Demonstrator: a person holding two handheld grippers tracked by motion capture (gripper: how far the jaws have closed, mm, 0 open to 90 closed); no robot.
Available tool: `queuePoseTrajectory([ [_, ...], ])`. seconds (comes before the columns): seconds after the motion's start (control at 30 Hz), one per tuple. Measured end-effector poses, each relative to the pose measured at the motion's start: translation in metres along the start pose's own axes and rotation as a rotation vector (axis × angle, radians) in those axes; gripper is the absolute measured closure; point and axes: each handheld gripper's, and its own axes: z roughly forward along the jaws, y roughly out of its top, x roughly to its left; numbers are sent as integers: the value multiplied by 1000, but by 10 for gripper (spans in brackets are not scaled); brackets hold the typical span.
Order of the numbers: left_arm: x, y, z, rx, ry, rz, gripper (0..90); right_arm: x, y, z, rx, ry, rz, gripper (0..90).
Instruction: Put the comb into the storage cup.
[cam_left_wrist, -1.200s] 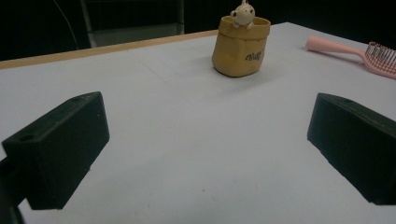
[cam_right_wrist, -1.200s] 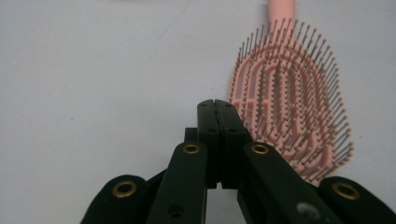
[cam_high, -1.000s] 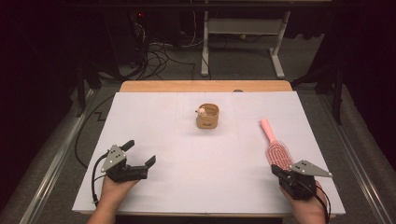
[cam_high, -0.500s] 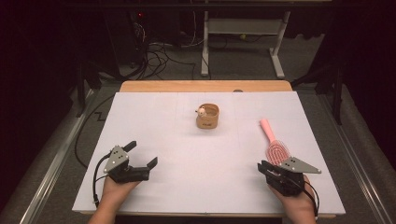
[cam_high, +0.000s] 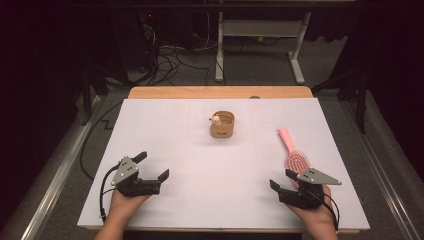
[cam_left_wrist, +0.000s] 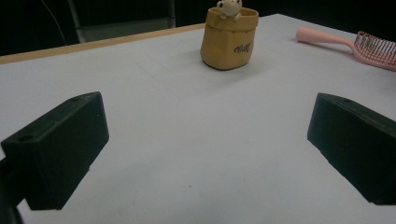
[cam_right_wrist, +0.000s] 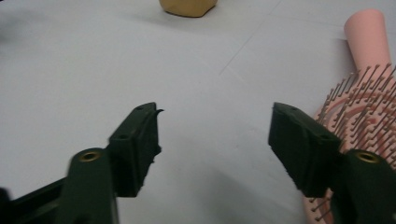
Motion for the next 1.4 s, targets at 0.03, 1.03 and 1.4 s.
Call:
queuePoseTrajectory([
  [0.03,0,0,0,0,1,1,0,0,0,0,0,0,0,282],
  [1.03,2,3,-4,-47,55,-2,0,2,4,-4,-68,-23,-21,4],
  [1.4,-1,10,-7,19,48,40,0,-2,5,-7,-76,-62,-31,4],
])
